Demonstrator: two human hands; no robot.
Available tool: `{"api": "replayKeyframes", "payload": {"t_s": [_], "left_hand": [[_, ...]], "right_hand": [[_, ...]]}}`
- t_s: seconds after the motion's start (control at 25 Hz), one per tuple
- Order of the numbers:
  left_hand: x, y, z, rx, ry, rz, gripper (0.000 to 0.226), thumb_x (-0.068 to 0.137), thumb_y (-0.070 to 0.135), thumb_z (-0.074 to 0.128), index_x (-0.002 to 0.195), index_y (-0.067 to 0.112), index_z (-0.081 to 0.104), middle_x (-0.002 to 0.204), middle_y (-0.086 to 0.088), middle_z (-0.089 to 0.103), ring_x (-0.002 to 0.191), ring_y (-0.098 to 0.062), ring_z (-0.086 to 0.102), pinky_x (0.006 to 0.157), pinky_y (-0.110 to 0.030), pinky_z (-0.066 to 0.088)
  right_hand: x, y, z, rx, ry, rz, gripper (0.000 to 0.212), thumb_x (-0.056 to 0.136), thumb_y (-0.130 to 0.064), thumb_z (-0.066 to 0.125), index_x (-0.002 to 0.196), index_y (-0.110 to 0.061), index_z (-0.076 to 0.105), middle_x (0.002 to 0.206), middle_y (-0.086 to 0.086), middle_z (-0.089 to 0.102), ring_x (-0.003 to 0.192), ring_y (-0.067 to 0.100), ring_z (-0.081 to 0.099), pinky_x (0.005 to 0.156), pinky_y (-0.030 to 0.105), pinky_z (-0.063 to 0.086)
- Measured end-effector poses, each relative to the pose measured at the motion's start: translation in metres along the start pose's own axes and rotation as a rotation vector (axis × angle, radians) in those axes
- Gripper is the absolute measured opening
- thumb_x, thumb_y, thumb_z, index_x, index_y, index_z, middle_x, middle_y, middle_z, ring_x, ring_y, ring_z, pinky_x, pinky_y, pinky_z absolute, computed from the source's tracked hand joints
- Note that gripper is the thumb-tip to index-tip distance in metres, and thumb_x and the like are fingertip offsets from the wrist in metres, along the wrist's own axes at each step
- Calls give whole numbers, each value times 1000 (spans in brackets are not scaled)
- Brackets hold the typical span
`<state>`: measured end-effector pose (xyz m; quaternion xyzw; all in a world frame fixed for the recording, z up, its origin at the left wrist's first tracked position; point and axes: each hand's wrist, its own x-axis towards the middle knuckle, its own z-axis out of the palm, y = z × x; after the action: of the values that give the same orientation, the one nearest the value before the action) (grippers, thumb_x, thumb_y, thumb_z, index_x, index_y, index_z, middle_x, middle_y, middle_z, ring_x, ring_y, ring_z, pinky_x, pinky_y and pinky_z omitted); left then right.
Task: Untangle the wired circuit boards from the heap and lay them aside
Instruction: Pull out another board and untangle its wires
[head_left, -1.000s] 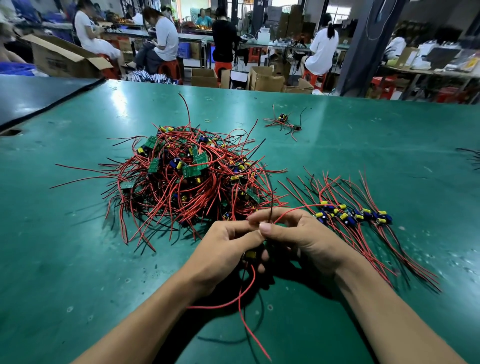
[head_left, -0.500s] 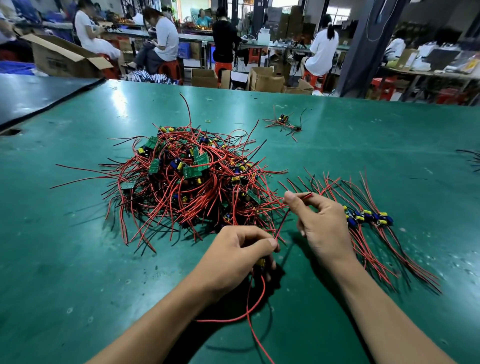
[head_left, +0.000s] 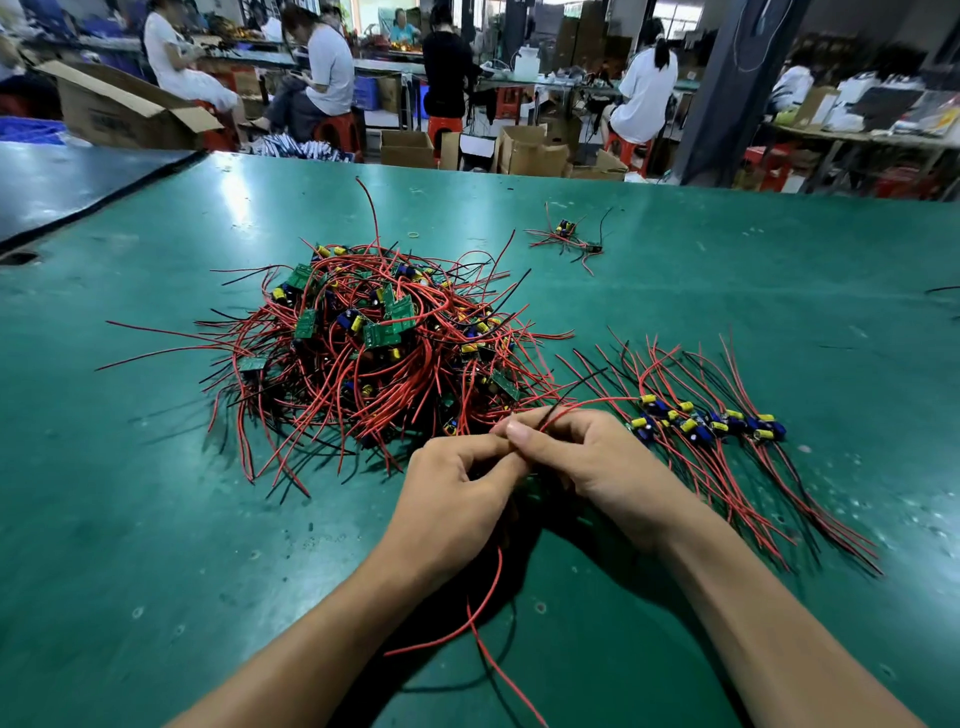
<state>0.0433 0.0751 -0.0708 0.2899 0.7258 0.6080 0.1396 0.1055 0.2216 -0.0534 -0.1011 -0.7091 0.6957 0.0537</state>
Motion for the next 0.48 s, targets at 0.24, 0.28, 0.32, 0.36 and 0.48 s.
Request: {"api": "replayKeyframes", "payload": {"t_s": [0.24,0.28,0.32,0.36,0.48], "left_hand": [[1,1,1,54,32,-14,21,92,18,65,73,18,75,48,4,55,45,-13,47,47,-30,39],[2,1,1,72,35,-7,21,92,18,65,73,16,75,49,0,56,45,-14,48,47,-32,41],[2,2,1,88,37,-1,21,91,19,66,73,15,75,50,-5,57,45,-14,48,48,-35,43],[2,2,0,100,39,2,21,91,20,66,73,15,75,51,-6,57,45,-15,49,49,-36,44],[2,4,1,113,33,-4,20,91,20,66,75,15,76,49,1,57,45,-14,49,49,-33,44]], "right_hand": [[2,2,-4,-323,160,-139,22,91,-33,71,85,-14,81,82,-7,78,79,-2,69,72,7,45],[4,3,-4,-332,181,-161,22,91,-32,72,85,-13,81,82,-7,78,82,-1,70,75,8,45],[5,4,-3,-323,207,-182,21,91,-29,72,84,-12,81,82,-6,78,82,0,70,76,9,46],[7,6,-3,-297,239,-199,20,90,-27,73,83,-10,80,80,-4,78,80,2,70,76,12,48],[11,10,-4,-255,356,-226,16,89,-24,76,80,-11,79,78,-2,77,74,3,67,74,18,51]]}}
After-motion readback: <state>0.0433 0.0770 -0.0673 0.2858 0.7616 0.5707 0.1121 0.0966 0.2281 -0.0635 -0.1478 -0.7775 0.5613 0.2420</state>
